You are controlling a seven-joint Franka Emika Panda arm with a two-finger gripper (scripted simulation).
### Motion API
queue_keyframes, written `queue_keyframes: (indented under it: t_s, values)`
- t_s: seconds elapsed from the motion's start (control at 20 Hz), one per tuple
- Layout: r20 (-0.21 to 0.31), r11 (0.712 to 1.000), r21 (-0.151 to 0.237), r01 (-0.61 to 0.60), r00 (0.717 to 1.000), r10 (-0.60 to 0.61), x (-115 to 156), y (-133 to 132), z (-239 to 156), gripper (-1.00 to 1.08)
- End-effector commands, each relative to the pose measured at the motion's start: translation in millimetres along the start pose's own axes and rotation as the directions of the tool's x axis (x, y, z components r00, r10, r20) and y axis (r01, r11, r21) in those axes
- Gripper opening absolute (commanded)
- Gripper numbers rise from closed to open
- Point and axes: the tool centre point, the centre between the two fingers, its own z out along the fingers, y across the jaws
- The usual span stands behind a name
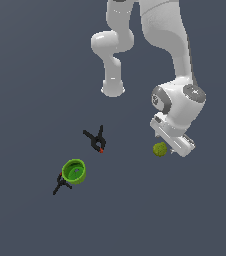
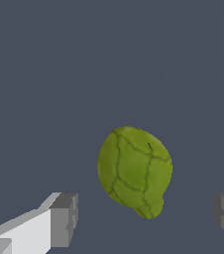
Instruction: Pick up a designated object from a clutter of objects.
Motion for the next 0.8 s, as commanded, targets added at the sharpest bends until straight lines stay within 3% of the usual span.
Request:
queue_keyframes:
  t_s: [0.0,0.55,0.6,0.75]
  values:
    - [0.0,1.0,-0.001,-0.001,1.0,0.001,-0.1,0.7,9.1,1.0]
    - [0.0,1.0,-0.001,-0.003,1.0,0.003,-0.5,0.3,43.3,1.0]
    - [0.0,1.0,-0.001,-0.003,1.0,0.003,-0.5,0.3,43.3,-1.0]
    - [0.0,1.0,-0.001,-0.003,1.0,0.003,-0.5,0.3,43.3,-1.0]
